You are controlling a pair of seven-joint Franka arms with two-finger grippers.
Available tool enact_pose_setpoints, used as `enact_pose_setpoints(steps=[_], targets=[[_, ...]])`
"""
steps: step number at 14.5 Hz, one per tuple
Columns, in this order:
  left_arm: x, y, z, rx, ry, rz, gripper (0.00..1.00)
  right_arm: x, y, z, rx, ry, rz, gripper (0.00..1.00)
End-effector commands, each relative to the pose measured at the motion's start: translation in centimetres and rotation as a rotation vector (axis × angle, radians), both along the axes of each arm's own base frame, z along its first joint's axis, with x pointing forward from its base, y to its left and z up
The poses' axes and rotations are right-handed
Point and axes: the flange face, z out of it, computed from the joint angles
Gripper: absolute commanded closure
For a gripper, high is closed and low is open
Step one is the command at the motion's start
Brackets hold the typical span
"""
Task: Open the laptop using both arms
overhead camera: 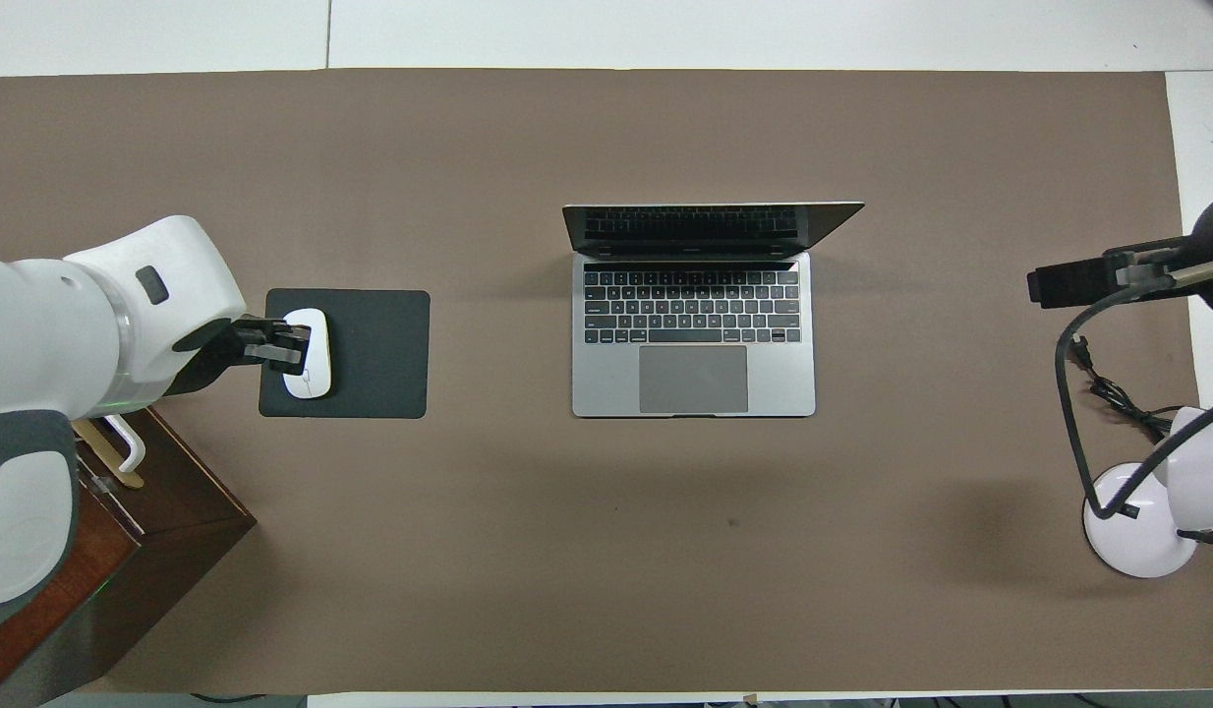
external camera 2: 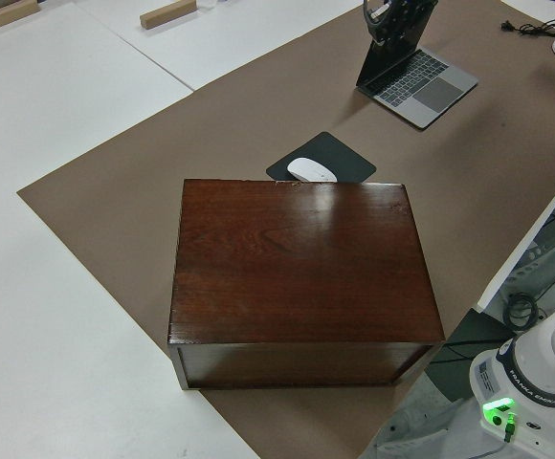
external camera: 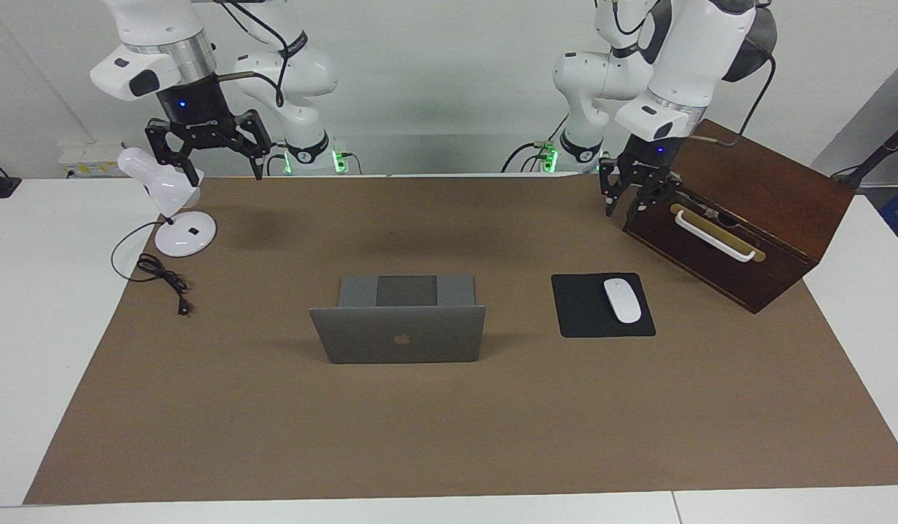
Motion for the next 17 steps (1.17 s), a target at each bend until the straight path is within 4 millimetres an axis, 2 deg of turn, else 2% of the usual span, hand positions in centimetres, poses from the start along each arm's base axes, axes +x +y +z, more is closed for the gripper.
enact_pose_setpoints(steps=[1,3,6,8,11,15,17], targets=[[0.0,2.3,0.6,0.021,0.01,0.034,0.0,0.9,-0.5,-0.3,-0.009,0.02,-0.015,0.0],[0.2,4.0,0.9,0.022,0.02,0.072,0.0,0.9,-0.5,-0.5,-0.008,0.022,-0.014,0.0],[0.9,7.3,2.5,0.024,0.017,0.134,0.0,1.0,-1.0,-0.4,-0.007,0.022,-0.025,0.0],[1.2,8.7,2.7,0.044,0.016,0.155,0.0,0.9,-1.1,-0.4,-0.006,0.025,-0.028,0.0],[2.1,9.3,3.5,0.052,0.017,0.163,0.0,0.8,-1.1,-0.5,-0.006,0.03,-0.028,0.0],[3.5,9.9,5.8,0.051,0.046,0.173,0.0,0.8,-1.5,-0.5,-0.006,0.031,-0.036,0.0],[4.0,9.9,5.7,0.049,0.071,0.173,0.0,0.8,-1.6,-0.5,-0.006,0.033,-0.038,0.0]])
